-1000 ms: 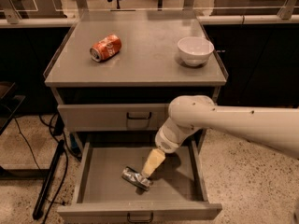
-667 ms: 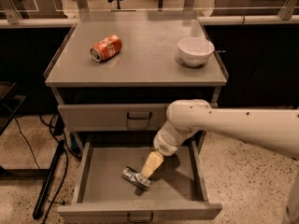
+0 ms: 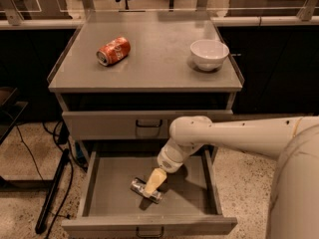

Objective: Pick redbull can from middle drawer and place on counter

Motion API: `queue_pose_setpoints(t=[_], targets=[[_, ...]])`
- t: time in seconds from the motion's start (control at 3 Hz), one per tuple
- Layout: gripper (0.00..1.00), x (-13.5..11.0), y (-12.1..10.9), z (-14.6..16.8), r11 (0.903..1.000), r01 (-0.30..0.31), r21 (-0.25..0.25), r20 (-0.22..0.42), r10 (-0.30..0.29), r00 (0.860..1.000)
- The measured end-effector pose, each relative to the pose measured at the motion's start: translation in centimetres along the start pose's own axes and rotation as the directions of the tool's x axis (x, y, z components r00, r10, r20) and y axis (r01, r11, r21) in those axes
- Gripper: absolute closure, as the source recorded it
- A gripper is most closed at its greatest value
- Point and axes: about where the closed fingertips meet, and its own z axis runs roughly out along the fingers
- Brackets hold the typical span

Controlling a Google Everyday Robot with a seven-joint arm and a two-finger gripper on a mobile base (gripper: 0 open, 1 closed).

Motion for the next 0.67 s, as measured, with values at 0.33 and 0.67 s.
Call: queue_pose_setpoints(t=[0.33, 0.67], targets=[[0.00, 0.1, 0.0, 0.1, 1.0000, -0.001, -0.002, -0.001, 0.001, 1.000], [0.00, 0.7, 0.7, 3.3, 0.9991, -0.022, -0.037, -0.012, 0.021, 1.000]])
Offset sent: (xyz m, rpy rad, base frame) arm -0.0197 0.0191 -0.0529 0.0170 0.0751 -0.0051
